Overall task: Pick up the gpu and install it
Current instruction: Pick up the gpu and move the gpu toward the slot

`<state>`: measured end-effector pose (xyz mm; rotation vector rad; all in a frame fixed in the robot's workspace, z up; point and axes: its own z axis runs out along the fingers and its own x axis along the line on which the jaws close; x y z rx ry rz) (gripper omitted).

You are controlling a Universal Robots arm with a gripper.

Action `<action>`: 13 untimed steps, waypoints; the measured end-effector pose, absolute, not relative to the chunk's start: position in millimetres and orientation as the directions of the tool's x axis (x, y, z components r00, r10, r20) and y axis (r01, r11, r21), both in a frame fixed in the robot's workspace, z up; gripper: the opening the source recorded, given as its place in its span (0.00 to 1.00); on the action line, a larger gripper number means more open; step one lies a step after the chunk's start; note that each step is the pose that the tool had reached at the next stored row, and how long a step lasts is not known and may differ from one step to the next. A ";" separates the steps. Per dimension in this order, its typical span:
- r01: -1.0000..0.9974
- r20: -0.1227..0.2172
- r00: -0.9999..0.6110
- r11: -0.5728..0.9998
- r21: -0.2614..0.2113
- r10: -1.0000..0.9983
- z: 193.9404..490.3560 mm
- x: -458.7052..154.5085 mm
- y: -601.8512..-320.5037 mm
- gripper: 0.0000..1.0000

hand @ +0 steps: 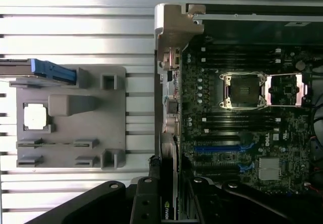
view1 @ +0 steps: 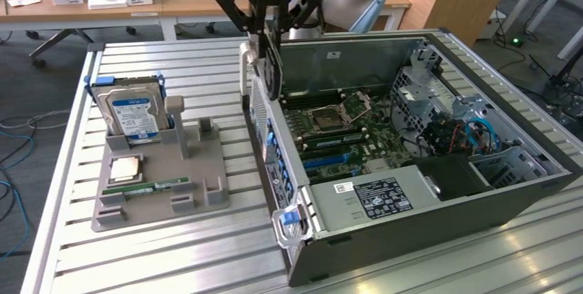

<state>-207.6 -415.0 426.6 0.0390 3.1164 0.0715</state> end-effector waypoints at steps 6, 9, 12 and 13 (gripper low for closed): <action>0.025 -0.024 -0.999 0.999 0.048 0.026 426.5 -191.6 -415.0 0.26; 0.024 -0.023 -0.999 0.999 0.048 0.026 426.6 -184.0 -415.0 0.26; 0.024 -0.023 -0.999 0.998 0.049 0.026 426.6 -176.3 -415.0 0.26; 0.024 -0.023 -0.999 0.998 0.049 0.026 426.6 -173.6 -415.0 0.26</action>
